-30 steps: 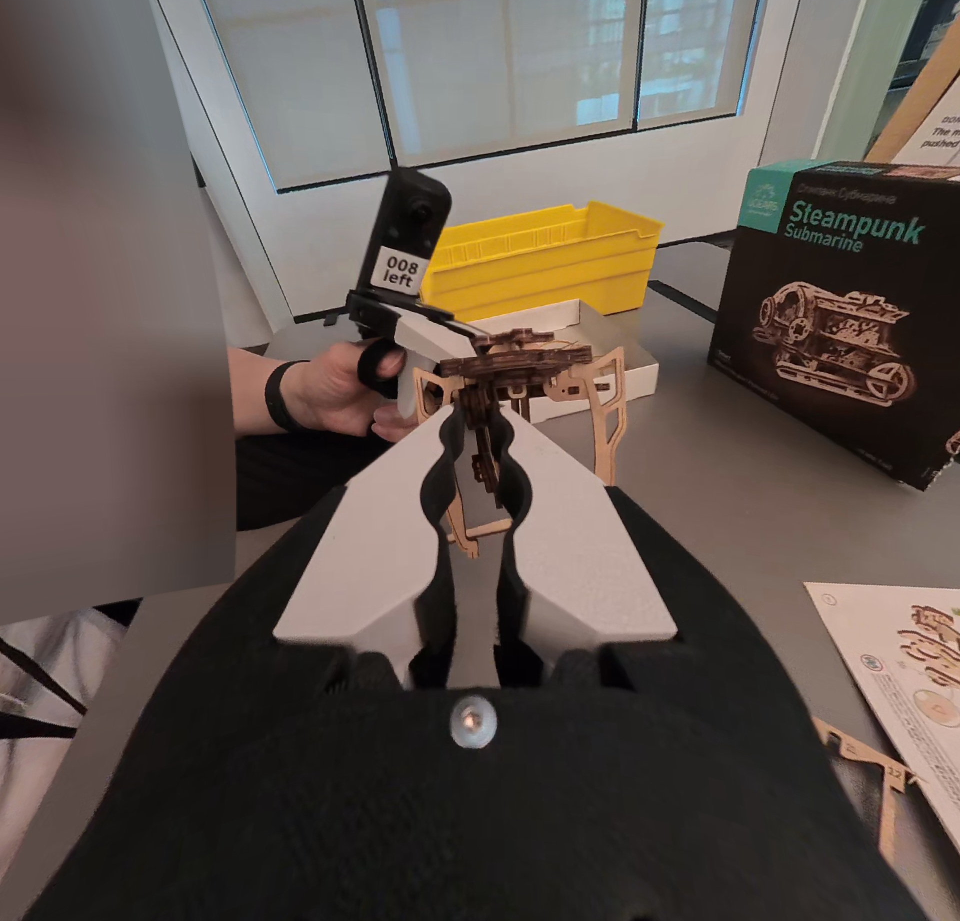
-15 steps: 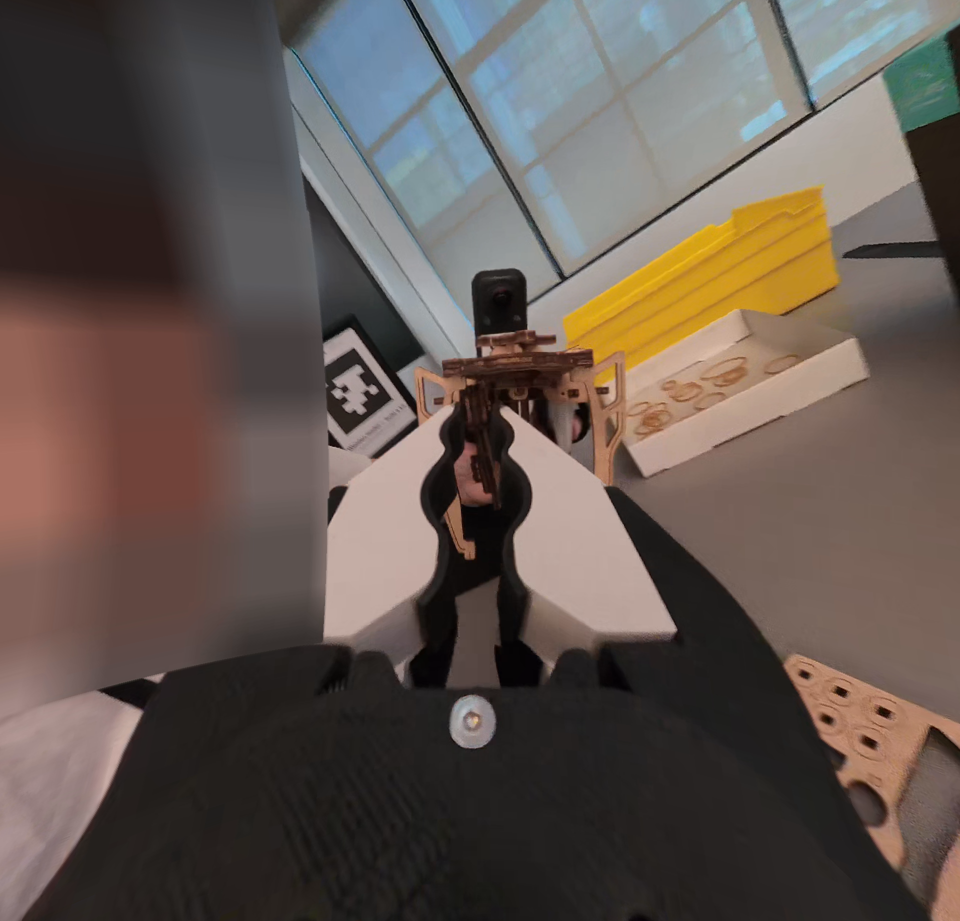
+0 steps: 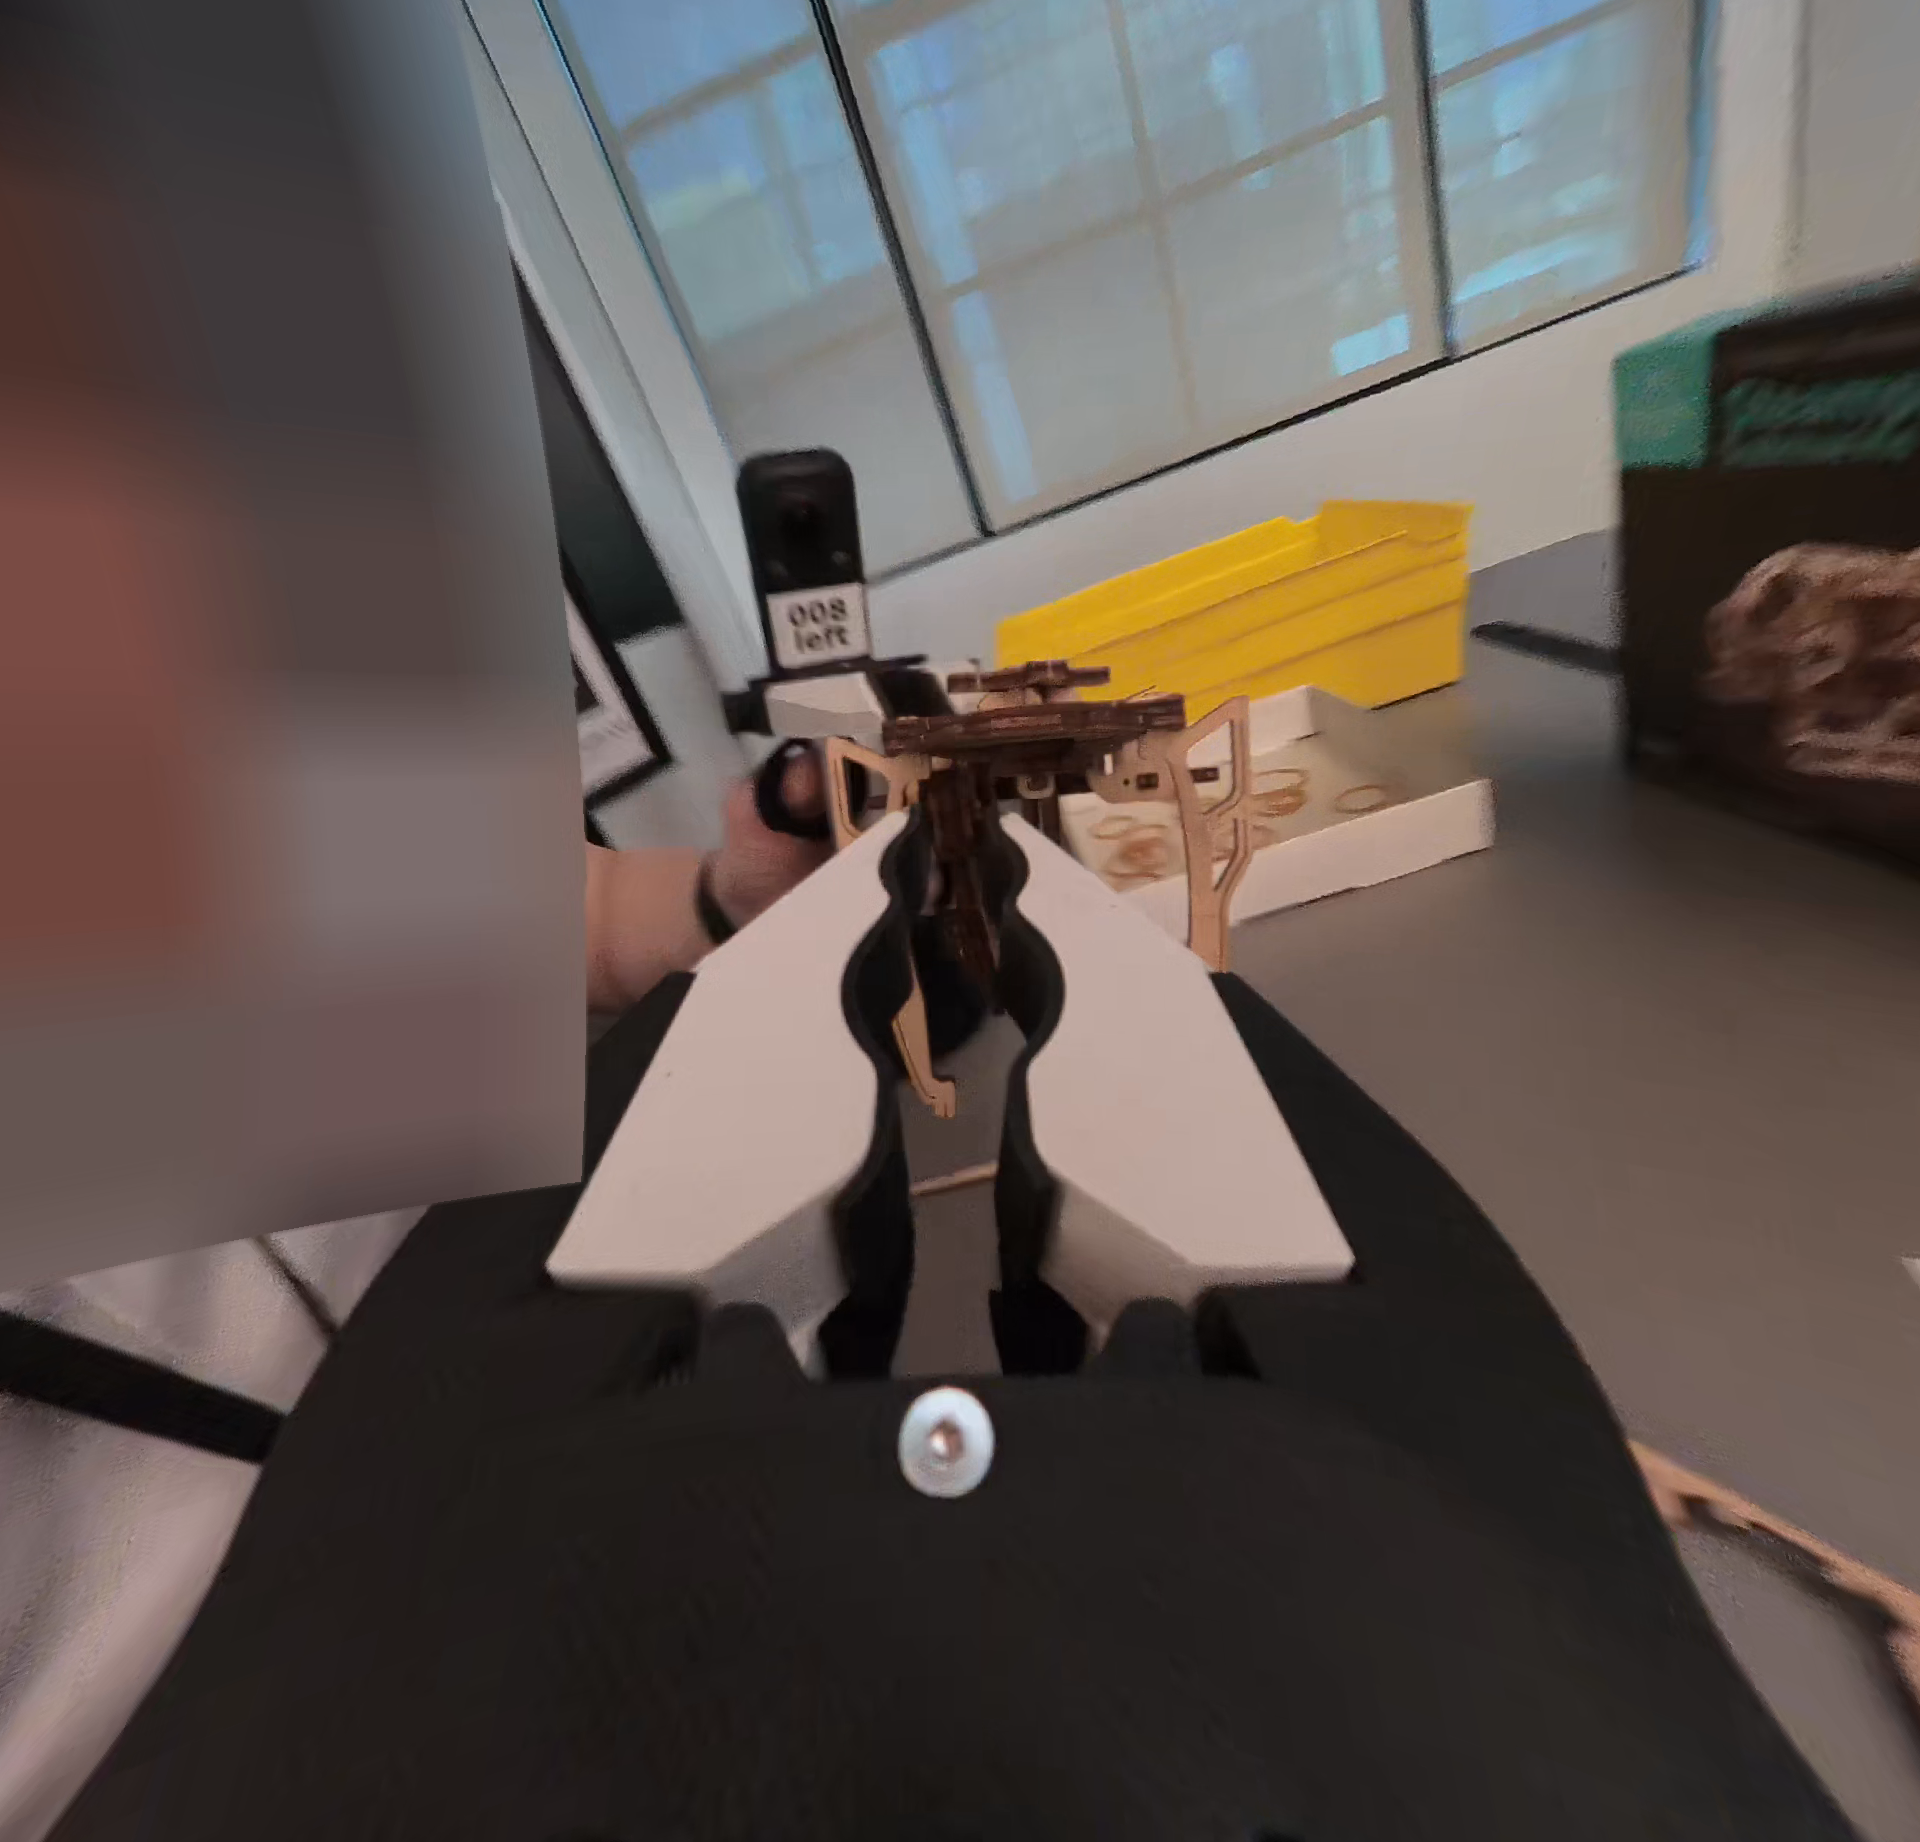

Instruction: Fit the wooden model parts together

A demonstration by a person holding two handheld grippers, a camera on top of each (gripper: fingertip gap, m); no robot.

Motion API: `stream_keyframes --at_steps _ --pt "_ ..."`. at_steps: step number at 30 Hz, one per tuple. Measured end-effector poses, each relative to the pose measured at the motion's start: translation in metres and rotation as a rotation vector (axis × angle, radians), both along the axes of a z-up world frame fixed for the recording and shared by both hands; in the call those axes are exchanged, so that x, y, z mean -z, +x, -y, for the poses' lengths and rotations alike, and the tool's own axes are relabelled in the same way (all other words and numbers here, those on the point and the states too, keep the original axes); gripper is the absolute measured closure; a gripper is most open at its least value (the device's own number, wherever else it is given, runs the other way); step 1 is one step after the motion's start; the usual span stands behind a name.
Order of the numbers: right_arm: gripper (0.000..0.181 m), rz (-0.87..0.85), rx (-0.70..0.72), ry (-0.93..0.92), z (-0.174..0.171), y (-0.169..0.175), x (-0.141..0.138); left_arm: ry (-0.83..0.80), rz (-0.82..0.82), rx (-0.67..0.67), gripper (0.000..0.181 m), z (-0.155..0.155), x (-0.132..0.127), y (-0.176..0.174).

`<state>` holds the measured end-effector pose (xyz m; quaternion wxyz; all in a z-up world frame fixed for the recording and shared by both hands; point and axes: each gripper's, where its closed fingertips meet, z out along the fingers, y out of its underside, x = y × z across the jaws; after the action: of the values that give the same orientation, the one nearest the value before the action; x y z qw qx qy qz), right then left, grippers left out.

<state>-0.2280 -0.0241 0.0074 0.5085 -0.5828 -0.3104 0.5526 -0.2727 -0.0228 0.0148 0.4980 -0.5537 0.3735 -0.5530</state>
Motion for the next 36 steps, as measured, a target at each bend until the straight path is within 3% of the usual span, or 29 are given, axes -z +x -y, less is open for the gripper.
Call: stream_keyframes --at_steps 1,6,11,16,25,31,34,36 --pt "0.174 0.056 0.049 0.068 -0.001 0.001 0.001 -0.022 -0.001 0.019 0.174 0.001 0.002 0.001" --pt "0.174 0.282 0.23 0.382 0.001 -0.003 0.0 -0.06 -0.035 0.016 0.174 -0.001 0.013 0.007" --pt "0.174 0.419 0.274 0.488 0.002 -0.015 0.012 -0.04 -0.074 -0.028 0.169 0.0 0.018 0.011" --pt "0.174 0.467 0.305 0.523 0.0 -0.019 0.017 -0.094 -0.157 -0.052 0.179 -0.005 0.033 0.014" --pt "0.173 0.518 0.301 0.528 -0.003 -0.021 0.026 -0.22 -0.094 0.023 0.177 -0.009 0.041 0.015" --pt "0.173 0.483 0.269 0.441 -0.006 -0.019 0.03 -0.188 -0.131 -0.007 0.18 -0.011 0.047 0.017" --pt "0.165 0.479 0.27 0.457 -0.005 -0.02 0.029 -0.182 -0.156 -0.002 0.181 -0.011 0.049 0.017" --pt "0.171 0.509 0.263 0.488 -0.003 -0.023 0.032 -0.193 -0.169 0.005 0.181 -0.011 0.052 0.017"
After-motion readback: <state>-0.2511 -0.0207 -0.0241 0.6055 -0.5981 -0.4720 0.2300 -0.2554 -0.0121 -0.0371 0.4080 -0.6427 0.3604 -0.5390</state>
